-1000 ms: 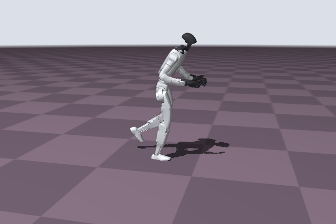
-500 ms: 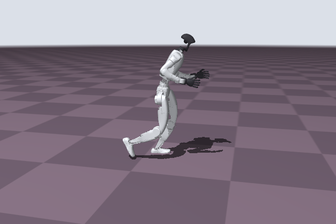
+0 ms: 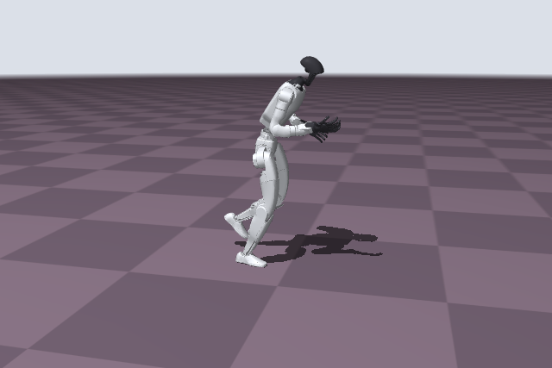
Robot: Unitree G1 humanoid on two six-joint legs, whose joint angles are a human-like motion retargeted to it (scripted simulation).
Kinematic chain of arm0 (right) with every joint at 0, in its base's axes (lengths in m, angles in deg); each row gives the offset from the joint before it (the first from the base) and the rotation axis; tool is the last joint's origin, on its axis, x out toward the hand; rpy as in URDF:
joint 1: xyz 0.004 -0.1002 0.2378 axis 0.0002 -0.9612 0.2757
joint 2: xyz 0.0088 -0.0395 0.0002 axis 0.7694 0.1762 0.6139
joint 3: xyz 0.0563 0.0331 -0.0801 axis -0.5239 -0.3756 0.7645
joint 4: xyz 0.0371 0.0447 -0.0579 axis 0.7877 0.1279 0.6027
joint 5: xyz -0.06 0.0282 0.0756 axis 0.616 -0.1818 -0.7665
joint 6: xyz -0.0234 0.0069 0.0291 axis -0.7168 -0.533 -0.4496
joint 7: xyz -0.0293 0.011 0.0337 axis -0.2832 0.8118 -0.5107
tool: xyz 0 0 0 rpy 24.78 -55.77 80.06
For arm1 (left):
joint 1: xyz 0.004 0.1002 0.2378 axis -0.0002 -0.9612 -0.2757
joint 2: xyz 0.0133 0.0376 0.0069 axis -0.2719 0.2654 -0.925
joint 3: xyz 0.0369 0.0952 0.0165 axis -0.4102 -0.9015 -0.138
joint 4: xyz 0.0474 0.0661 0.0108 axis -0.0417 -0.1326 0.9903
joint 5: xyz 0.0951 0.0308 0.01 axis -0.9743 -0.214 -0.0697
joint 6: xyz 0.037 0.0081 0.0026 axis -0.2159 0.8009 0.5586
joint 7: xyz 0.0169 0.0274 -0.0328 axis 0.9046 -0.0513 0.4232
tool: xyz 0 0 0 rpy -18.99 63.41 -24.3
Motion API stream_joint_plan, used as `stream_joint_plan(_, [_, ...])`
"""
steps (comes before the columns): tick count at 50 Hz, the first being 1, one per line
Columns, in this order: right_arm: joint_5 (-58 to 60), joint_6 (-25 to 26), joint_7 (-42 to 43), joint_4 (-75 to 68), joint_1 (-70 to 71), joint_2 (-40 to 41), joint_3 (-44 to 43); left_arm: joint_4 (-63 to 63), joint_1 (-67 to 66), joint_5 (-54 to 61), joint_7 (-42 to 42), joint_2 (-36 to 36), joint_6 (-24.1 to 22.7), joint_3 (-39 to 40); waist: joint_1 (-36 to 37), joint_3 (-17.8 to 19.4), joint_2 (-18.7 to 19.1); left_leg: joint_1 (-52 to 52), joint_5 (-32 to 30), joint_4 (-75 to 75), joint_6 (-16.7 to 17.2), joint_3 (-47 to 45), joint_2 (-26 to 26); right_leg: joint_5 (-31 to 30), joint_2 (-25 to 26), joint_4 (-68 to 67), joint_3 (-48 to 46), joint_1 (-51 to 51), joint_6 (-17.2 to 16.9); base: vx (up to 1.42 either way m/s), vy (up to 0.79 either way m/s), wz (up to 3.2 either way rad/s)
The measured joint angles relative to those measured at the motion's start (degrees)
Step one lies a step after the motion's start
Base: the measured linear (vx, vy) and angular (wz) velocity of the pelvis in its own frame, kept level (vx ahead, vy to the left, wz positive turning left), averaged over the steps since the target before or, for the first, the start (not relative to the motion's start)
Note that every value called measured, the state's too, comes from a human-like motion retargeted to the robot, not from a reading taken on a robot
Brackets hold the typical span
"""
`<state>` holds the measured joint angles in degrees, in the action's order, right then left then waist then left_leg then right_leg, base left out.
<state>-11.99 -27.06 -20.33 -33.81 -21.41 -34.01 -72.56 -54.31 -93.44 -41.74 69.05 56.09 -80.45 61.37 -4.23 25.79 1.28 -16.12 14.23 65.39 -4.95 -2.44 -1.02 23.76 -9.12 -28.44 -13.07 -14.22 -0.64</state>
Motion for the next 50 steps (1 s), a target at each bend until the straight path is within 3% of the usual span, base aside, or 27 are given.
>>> stream_joint_plan(2, [-0.5, -0.8, -1.1, 4.4, 4.8, 2.1, -1.9, -1.1, -9.8, -0.7, -3.3, -5.9, -0.4, 4.0, 6.2, -1.7, -1.8, -3.2, 5.5, -5.1, -2.3, -3.8, 0.2, -3.2, -0.9, 2.6, 2.1, 3.2, -1.5, 1.09, -0.03, -0.93])
stream_joint_plan(5, [0.7, -1.8, -1.9, 10.0, 9.2, 2.2, -2.7, -2.3, -19.2, -0.8, -7.7, -13.7, -0.7, 9.7, 16.2, -4.0, -4.3, -5.7, 7.4, -20.1, -3.4, -8.6, 0.2, -10.0, -1.8, 7.6, 5.4, 8.2, -3.9, 1.11, 0.06, -0.83])
stream_joint_plan(8, [2.6, -1.4, -3.4, 13.4, 11.1, 0.4, -1.6, -3.0, -23.3, 1.2, -10.6, -17.0, -0.5, 14.4, 23.4, -5.6, -5.9, -4.8, 7.0, -42.4, -2.9, -12.5, -0.6, -16.1, -1.5, 11.5, 8.1, 13.5, -6.4, 1.15, 0.15, -0.57])
stream_joint_plan(11, [7.3, 0.1, -6.7, 14.8, 10.6, -1.6, 0.5, -2.2, -22.2, 0.9, -13.1, -16.4, -0.5, 16.5, 26.1, -6.2, -6.0, -3.0, 5.9, -58.5, -0.1, -17.1, -1.9, -19.7, -0.2, 13.0, 9.4, 20.4, -7.9, 1.18, 0.22, -0.15])
stream_joint_plan(12, [9.6, 0.8, -8.2, 14.8, 9.6, -2.3, 1.3, -1.2, -20.2, -0.2, -13.9, -15.6, -0.6, 16.0, 26.2, -6.0, -6.0, -2.7, 4.4, -59.8, 0.3, -17.0, -2.0, -20.4, 0.0, 12.5, 9.6, 22.8, -7.9, 1.17, 0.23, 0.27])
stream_joint_plan(14, [14.2, 2.4, -11.5, 13.5, 5.9, -3.5, 3.3, 1.9, -12.8, -3.5, -14.6, -12.9, -1.0, 12.2, 25.2, -4.4, -6.4, -2.8, 4.4, -53.3, -2.1, -14.1, -1.2, -21.3, -0.5, 7.5, 9.9, 25.9, -7.0, 1.15, 0.22, 0.55])
stream_joint_plan(16, [17.6, 3.6, -13.6, 9.4, -0.2, -4.5, 5.8, 5.4, -2.5, -8.1, -12.5, -9.2, -1.4, 6.6, 24.0, -2.4, -7.4, -3.7, 11.3, -39.7, -5.1, -12.7, -1.2, -22.2, -1.6, -3.7, 10.6, 25.0, -6.4, 1.13, 0.18, 0.42])
stream_joint_plan(18, [19.3, 4.8, -14.0, 2.3, -7.4, -5.4, 8.3, 7.9, 10.0, -14.1, -8.1, -5.6, -0.8, 1.4, 23.2, -1.1, -8.2, -3.5, 18.1, -28.9, -5.5, -13.6, -2.6, -21.9, -2.1, -18.0, 11.8, 20.3, -5.6, 1.08, 0.15, -0.11])
stream_joint_plan(22, [13.3, 6.8, -20.2, -3.7, -22.0, -10.4, 6.9, 6.6, 34.5, -26.7, -1.9, 0.1, 4.3, -0.3, 15.4, -3.1, -8.6, 1.7, 22.0, -28.9, -2.3, -13.9, -3.4, -11.2, -2.9, -36.2, 9.7, 5.8, -1.7, 0.99, 0.14, 0.19])
stream_joint_plan(25, [9.2, 6.4, -25.1, 2.6, -29.3, -21.5, 3.7, 2.5, 44.8, -29.6, 4.0, 2.0, 6.2, 3.0, 1.8, -6.0, -5.5, 6.8, 17.6, -36.8, 0.5, -9.5, -3.9, -7.1, -1.0, -33.1, 3.8, -2.1, -0.5, 0.98, 0.06, 1.16])
stream_joint_plan(28, [7.4, 6.7, -25.9, 7.3, -32.9, -31.0, 0.9, -1.7, 48.3, -26.4, 7.9, 0.1, 6.3, 5.4, -10.1, -7.0, -1.8, 11.1, 9.5, -42.7, 4.1, -5.8, -5.9, -8.4, 2.2, -17.0, 0.1, -6.6, -0.7, 1.02, -0.11, 0.93])
stream_joint_plan(31, [7.1, 8.5, -26.9, 8.8, -36.7, -35.6, -3.4, -5.9, 51.0, -23.2, 3.5, -2.3, 8.1, 6.2, -16.9, -6.2, -0.1, 16.1, 2.5, -45.8, 6.6, -3.2, -5.6, -10.1, 2.8, 5.3, -2.2, -7.1, -1.7, 1.07, -0.19, 0.55])
stream_joint_plan(34, [9.1, 10.1, -28.4, 8.0, -40.2, -35.7, -9.0, -12.7, 52.0, -25.1, -2.0, -3.5, 8.7, 4.5, -19.7, -3.9, -0.6, 21.5, 0.2, -43.2, 7.1, -0.2, -3.7, -10.0, 1.4, 19.5, -5.6, -6.0, -4.5, 1.15, -0.24, 0.29])
stream_joint_plan(36, [11.0, 10.0, -29.0, 6.1, -40.5, -33.3, -11.2, -17.4, 49.6, -24.5, -5.9, -2.1, 5.9, 1.4, -18.9, -2.3, -0.8, 22.9, 0.4, -36.2, 6.1, 1.4, -2.9, -11.6, 0.9, 19.4, -7.3, -5.4, -4.9, 1.17, -0.24, -0.28])
stream_joint_plan(38, [13.1, 8.6, -27.0, 1.6, -37.5, -30.0, -10.0, -18.2, 43.8, -22.1, -10.3, 0.1, 3.0, -1.7, -16.1, -1.2, 0.4, 21.7, -0.9, -25.5, 5.1, 1.5, -3.7, -8.3, 1.8, 12.1, -6.5, -5.6, -1.8, 1.15, -0.2, -0.9])
stream_joint_plan(40, [16.3, 6.0, -21.5, -5.3, -30.6, -26.3, -6.1, -12.8, 35.3, -22.1, -11.9, 2.2, 2.6, -4.1, -12.0, 0.2, 2.4, 19.0, -3.8, -13.7, 4.2, -0.1, -5.4, -0.4, 3.2, 1.5, -4.0, -6.2, 2.0, 1.12, -0.13, -1.25])
stream_joint_plan(43, [21.2, 2.3, -13.4, -10.3, -18.0, -20.3, -3.1, 3.3, 21.8, -22.7, -10.4, 3.6, 2.5, -5.7, -4.8, 0.7, 3.7, 11.7, -1.1, 0.7, 0.9, -3.7, -6.6, 4.8, 3.5, -5.1, -1.4, -4.0, 1.5, 1.06, -0.06, -1.19])
stream_joint_plan(47, [21.6, 0.8, -10.3, -1.7, -3.5, -12.9, -2.5, 5.5, 2.1, -11.6, -14.7, -4.8, -2.0, -1.2, 8.3, -1.9, 0.6, 0.0, 5.1, 3.0, -4.1, -9.4, -6.1, 0.7, 3.3, 1.2, 4.2, 2.0, -1.0, 0.99, -0.01, -1.24])
stream_joint_plan(50, [19.7, 0.7, -8.4, 4.6, 5.6, -9.4, 1.0, 2.2, -10.1, -1.9, -17.8, -12.4, -2.9, 4.1, 17.4, -3.2, -3.7, -6.1, 5.5, -9.0, -4.4, -13.1, -4.4, -6.7, 1.3, 8.5, 8.7, 7.2, -3.1, 0.98, 0.11, -1.08])
